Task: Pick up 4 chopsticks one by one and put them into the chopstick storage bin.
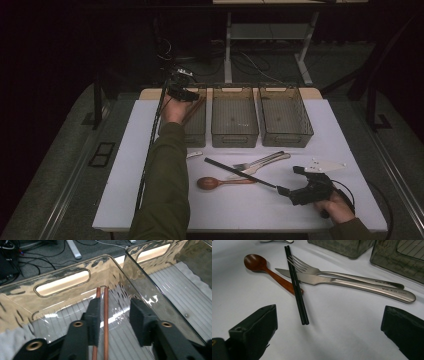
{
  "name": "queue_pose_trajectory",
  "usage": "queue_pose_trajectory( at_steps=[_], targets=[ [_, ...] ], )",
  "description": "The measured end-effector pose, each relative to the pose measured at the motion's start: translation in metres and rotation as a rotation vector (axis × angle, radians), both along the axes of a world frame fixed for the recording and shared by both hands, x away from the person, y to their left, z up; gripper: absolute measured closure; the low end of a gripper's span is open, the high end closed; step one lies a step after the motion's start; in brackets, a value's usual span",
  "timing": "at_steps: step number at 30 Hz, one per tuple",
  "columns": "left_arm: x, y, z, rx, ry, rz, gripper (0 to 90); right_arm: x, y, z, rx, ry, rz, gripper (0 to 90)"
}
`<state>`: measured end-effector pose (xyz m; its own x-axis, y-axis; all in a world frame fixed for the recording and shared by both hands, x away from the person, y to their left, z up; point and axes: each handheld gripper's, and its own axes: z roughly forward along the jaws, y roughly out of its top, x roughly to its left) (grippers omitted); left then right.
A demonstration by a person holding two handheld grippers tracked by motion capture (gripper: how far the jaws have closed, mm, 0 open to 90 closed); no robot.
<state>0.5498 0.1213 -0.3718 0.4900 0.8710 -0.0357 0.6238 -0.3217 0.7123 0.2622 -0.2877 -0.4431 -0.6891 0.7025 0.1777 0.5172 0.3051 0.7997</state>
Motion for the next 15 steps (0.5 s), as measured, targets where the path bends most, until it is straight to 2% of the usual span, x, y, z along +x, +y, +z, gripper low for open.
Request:
queue_pose_trajectory(
  at_steps=[9, 15],
  targets=[
    [-0.006, 0.0, 0.007, -0.031, -0.026, -0.059, 42.3, 0.0, 0.0, 0.0, -0.008, 0.001, -0.002, 0.6],
    [-0.018, -0.002, 0.02, -0.056, -0.052, -0.118, 34.3, -0.001, 0.001, 0.0, -0.012, -0.002, -0.002, 0.6]
  ],
)
